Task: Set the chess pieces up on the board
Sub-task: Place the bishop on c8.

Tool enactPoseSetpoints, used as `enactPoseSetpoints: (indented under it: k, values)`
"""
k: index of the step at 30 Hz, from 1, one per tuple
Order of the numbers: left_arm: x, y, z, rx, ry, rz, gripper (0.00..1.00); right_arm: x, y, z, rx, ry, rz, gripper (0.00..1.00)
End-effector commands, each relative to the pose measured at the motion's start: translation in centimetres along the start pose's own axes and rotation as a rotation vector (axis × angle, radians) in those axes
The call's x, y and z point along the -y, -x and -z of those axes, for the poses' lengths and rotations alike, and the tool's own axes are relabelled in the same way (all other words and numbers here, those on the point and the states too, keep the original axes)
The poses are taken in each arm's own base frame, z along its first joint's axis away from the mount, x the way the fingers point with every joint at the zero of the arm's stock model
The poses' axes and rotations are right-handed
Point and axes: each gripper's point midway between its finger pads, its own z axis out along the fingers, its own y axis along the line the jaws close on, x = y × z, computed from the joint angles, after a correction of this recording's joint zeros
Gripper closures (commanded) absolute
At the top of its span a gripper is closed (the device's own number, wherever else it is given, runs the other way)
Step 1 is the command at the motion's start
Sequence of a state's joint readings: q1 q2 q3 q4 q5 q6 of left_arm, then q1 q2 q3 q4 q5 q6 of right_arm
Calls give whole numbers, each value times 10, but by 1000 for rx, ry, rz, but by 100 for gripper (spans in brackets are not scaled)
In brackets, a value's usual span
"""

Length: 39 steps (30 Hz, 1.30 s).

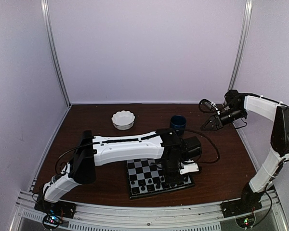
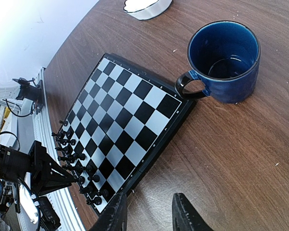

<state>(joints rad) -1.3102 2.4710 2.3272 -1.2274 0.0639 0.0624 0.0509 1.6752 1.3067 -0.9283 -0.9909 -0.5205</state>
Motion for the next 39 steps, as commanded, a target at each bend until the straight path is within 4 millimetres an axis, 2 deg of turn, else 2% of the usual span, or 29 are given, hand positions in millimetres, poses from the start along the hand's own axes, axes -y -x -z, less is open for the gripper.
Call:
enactPoseSetpoints:
  k: [1, 24, 31, 39]
  values:
    - [0, 6, 3, 29, 0, -11, 89, -5, 8, 4, 15, 13, 22, 66]
    - [-9, 7, 0, 28, 54, -15, 97, -5, 7, 3, 10, 15, 24, 66]
    - [-16, 5, 0, 19, 92, -9, 97, -5, 8, 2, 12, 18, 24, 66]
    - [-13, 6, 4, 27, 81, -10, 94, -6, 8, 3, 14, 19, 26, 66]
